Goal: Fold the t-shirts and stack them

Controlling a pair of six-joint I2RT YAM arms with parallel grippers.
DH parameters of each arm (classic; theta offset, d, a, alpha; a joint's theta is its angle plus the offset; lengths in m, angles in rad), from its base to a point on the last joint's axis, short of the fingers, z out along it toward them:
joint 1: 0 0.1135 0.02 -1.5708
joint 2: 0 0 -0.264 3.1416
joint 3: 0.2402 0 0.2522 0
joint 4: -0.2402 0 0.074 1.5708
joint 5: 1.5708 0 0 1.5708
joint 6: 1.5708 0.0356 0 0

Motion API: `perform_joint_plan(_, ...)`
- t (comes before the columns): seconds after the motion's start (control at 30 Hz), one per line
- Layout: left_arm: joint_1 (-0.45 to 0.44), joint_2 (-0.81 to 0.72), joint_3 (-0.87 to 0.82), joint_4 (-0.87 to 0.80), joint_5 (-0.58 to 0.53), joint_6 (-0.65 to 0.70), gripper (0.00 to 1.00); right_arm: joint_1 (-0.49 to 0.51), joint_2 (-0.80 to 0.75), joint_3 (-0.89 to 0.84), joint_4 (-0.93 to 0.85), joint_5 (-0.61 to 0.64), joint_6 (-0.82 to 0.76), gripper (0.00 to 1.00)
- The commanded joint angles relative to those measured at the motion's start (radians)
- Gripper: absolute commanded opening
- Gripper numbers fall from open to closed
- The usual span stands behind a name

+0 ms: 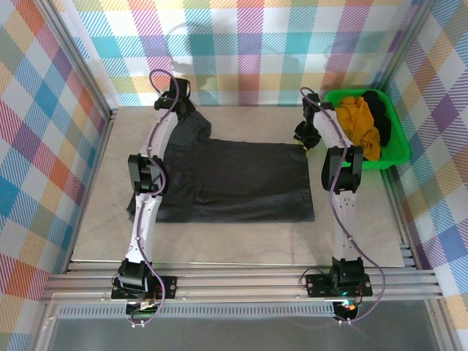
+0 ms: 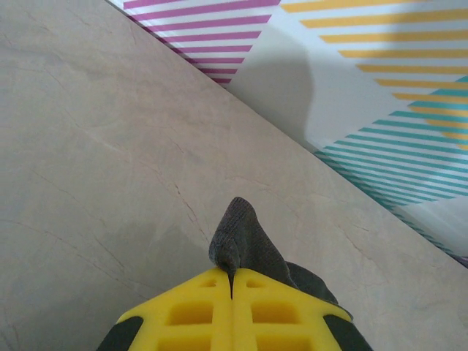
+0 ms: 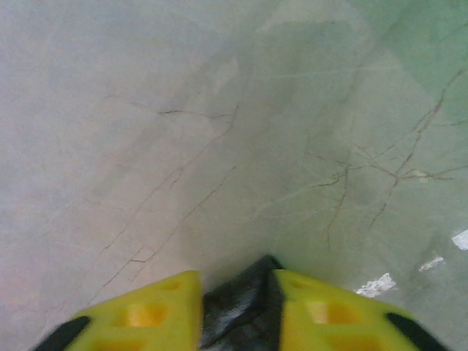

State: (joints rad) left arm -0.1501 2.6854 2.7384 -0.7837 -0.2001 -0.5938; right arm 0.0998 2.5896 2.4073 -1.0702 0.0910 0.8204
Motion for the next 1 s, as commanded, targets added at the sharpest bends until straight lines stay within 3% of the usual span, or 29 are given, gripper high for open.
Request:
perform_joint_plan(0.0, -0.006, -0.075, -0.006, -0.035, -0.002, 0.005, 0.0, 0.008, 0.043, 0.016, -0.056, -0.008, 0.008, 0.17)
perform_joint_plan(0.13, -0.008, -0.102, -0.015, -0.046, -0.007, 0.014, 0.0, 0.009, 0.028, 0.018, -0.027, -0.01, -0.017, 0.0)
perform_joint_plan(0.4, 0.002, -0.199, -0.134, -0.029, 0.01, 0.042, 0.0, 0.028, -0.081, 0.004, 0.042, -0.004, -0.096, 0.0)
perform_joint_plan(0.57, 0.007, -0.272, -0.267, -0.043, 0.038, 0.039, 0.0, 0.041, -0.215, -0.179, 0.118, -0.013, -0.107, 0.0)
perform_joint_plan(0.8, 0.006, -0.606, -0.732, 0.125, -0.049, 0.014, 0.0, 0.042, -0.375, -0.394, 0.186, 0.005, -0.131, 0.0)
perform_joint_plan(0.97, 0.005, -0.806, -0.989, 0.14, -0.045, 0.018, 0.0, 0.041, -0.462, -0.495, 0.195, 0.007, -0.13, 0.0)
